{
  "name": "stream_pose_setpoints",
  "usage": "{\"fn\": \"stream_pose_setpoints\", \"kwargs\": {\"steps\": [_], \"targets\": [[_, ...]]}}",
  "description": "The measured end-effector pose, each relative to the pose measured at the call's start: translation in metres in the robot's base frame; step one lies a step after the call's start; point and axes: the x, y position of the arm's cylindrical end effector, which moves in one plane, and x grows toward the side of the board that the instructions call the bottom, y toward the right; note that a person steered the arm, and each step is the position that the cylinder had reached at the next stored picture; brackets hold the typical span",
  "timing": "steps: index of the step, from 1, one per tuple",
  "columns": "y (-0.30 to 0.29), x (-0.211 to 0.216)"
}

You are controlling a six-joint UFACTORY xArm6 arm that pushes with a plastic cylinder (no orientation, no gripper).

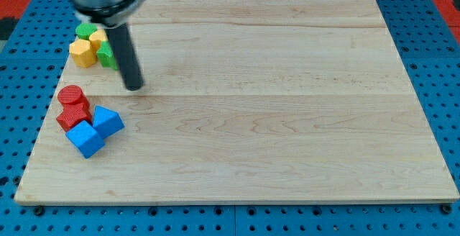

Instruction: Separate the red star from the group of blocks

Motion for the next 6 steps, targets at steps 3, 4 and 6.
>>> {"fn": "stream_pose_setpoints", "kwargs": {"steps": [3, 4, 6], "targets": [[-0.107, 0.083], [-0.056, 0.099], [0.049, 0.000]]}}
